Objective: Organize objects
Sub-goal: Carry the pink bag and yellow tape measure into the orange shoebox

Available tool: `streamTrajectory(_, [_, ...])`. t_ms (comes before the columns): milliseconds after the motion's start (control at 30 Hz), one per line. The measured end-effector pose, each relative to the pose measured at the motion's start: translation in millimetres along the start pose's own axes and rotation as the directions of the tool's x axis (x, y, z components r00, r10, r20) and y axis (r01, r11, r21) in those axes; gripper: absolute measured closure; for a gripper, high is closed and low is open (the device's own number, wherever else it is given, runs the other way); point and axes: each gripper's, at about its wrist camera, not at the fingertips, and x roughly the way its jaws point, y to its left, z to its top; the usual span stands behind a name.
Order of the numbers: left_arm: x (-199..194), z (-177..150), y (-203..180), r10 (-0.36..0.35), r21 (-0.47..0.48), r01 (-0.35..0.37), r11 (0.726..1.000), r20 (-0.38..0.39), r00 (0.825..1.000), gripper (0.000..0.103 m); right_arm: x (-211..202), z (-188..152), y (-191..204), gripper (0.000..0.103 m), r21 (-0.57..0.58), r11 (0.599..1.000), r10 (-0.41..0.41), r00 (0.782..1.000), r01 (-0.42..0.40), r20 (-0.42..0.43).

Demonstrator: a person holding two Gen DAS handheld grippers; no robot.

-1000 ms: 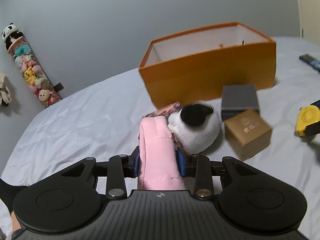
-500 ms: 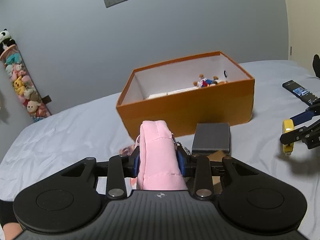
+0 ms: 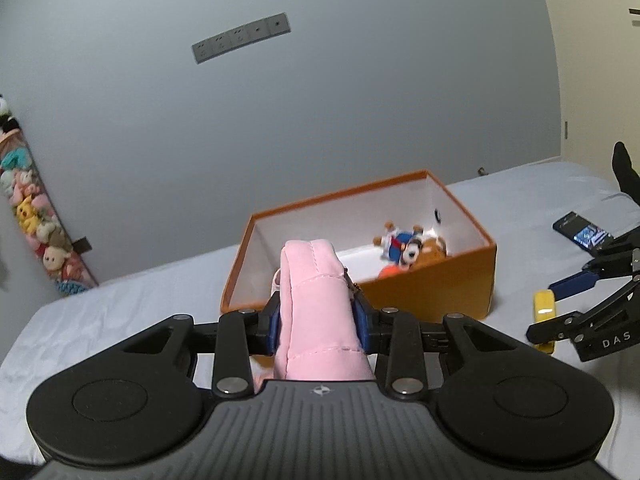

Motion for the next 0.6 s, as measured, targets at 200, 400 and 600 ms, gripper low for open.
streamTrajectory(200, [24,21,-3,-0.047,0.000,0.047,0.999,0.022,0.999,0.064,-5,37,7,0.046,-0.055,0.999,0.003,0.997,0.001,0.072])
streamTrajectory(400, [60,45,3,-0.092,-0.037,0.093,0.995,0.013,0.996,0.064,1,72,5,0.046,-0.081,0.997,0.002,0.993,0.007,0.116])
streamTrajectory(600, [103,63,21,-0.124,-0.122,0.119,0.985,-0.031,0.992,0.064,20,105,-1,0.046,-0.098,0.995,-0.010,0.990,0.024,0.142])
